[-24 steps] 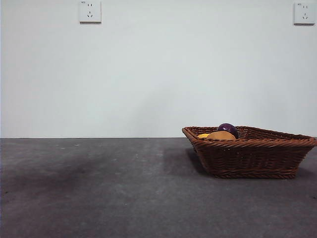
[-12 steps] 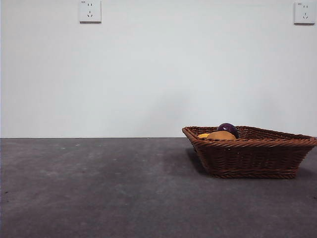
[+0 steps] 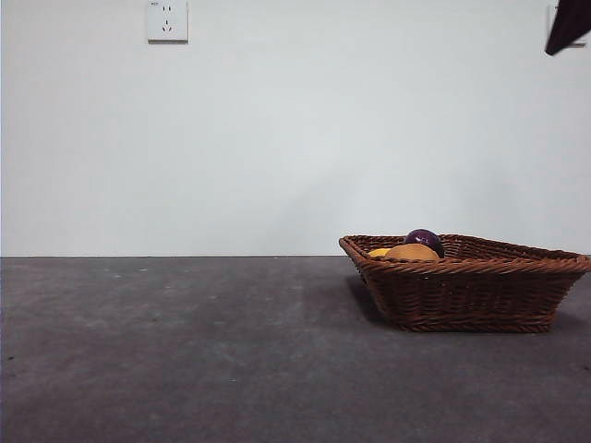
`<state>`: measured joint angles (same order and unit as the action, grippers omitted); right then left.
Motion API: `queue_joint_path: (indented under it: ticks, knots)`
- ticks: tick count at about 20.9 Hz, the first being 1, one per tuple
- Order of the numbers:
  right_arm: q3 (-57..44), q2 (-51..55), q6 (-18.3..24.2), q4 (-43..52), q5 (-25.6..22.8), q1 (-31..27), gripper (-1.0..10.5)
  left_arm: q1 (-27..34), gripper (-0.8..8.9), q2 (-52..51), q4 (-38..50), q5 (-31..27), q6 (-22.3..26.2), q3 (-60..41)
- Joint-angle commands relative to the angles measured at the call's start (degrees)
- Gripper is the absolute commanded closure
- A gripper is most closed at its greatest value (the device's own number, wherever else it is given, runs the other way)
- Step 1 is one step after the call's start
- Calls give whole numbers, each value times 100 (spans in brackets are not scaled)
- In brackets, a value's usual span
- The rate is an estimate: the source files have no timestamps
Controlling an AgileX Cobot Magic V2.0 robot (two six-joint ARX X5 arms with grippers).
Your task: Help me put the vegetables on the table into the basket
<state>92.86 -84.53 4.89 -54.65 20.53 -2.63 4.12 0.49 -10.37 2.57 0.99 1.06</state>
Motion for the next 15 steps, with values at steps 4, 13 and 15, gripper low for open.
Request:
queue_joint_path:
  ticks: [4, 13, 15]
  knots:
    - [-22, -39, -31, 1357, -4, -2, 946, 17, 817, -26, 101, 44, -17, -59]
    - [-22, -39, -31, 1591, -2, -2, 946, 20, 817, -7, 98, 44, -17, -59]
    - [-22, -39, -28, 1600, -4, -2, 946, 20, 817, 11, 98, 46, -15, -59]
